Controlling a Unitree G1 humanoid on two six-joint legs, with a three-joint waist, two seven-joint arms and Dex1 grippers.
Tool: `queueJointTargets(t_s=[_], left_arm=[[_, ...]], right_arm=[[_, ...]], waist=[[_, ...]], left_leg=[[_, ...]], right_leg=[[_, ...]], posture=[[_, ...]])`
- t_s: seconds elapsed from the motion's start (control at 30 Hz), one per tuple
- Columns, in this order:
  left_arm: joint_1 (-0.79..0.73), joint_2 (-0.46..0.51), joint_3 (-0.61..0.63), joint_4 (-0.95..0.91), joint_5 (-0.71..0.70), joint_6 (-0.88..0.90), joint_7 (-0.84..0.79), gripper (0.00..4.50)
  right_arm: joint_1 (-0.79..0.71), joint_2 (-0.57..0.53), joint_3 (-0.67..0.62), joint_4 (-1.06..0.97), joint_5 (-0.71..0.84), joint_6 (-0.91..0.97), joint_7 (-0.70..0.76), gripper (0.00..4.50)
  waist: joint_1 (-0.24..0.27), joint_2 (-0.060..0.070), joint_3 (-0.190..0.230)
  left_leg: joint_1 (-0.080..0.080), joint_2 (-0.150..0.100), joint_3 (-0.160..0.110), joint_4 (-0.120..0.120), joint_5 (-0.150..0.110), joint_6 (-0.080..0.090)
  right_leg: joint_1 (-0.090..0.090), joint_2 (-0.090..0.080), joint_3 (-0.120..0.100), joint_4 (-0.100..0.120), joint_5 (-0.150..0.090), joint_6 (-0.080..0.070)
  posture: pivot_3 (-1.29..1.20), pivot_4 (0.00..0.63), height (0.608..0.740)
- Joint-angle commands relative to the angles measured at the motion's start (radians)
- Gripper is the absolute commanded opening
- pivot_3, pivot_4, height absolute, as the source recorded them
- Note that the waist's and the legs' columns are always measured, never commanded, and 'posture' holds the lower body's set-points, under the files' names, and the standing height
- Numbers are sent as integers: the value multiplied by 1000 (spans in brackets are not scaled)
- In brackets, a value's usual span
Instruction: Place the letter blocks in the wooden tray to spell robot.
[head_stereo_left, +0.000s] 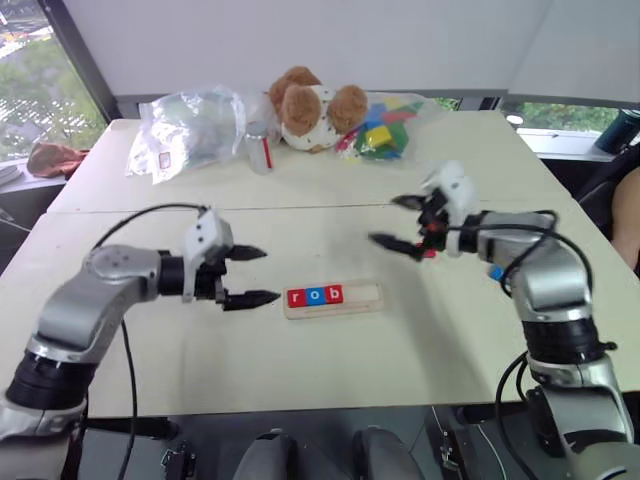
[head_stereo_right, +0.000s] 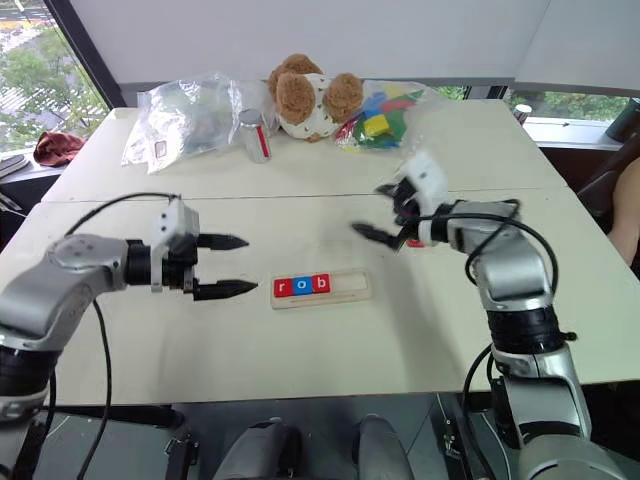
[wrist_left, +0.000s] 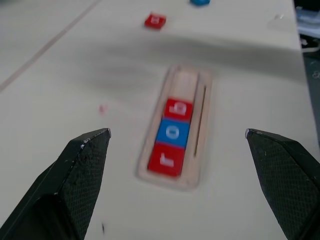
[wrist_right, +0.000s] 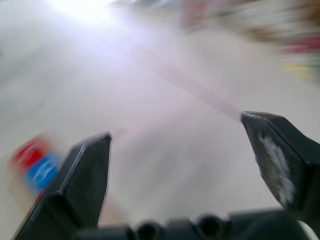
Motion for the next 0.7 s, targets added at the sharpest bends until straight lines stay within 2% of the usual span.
queueJointTargets(t_s=[0.03,0.1,0.23,0.4,0.63,0.7], left_arm=[[-43,-20,-15,-4,-19,7,-13,4500],[-67,-40,-39,22,-6,-5,-23,4500],[-79,-55,-79,67,32,-38,-41,4500],[-66,-64,-84,114,54,-54,-41,4500],[-23,-54,-62,69,49,-37,-21,4500],[-16,-51,-57,62,50,-36,-13,4500]], right_arm=[[75,120,-87,-89,-57,126,-277,4452],[130,202,-93,-101,-76,125,-382,4452],[184,256,-43,-27,-86,19,-442,4452],[159,223,-6,147,-122,-105,-495,4452],[92,212,-16,325,-119,-176,-556,4452],[81,218,-12,354,-116,-194,-561,3923]], waist=[[-4,0,0],[-4,0,0],[-6,1,0],[-6,0,0],[-7,0,0],[-8,0,0]], left_leg=[[0,0,1,0,0,-1],[0,0,1,0,1,-1],[0,-1,3,0,1,-1],[1,0,4,0,1,0],[1,0,3,0,1,-1],[1,0,3,0,1,-1]], right_leg=[[0,0,0,1,0,0],[-1,1,1,4,0,0],[-2,1,2,5,0,0],[-1,4,2,5,0,0],[-1,3,2,5,0,0],[-1,3,3,5,0,0]], posture=[[0,150,740],[0,150,740],[0,150,740],[0,150,740],[0,150,740],[0,150,740]])
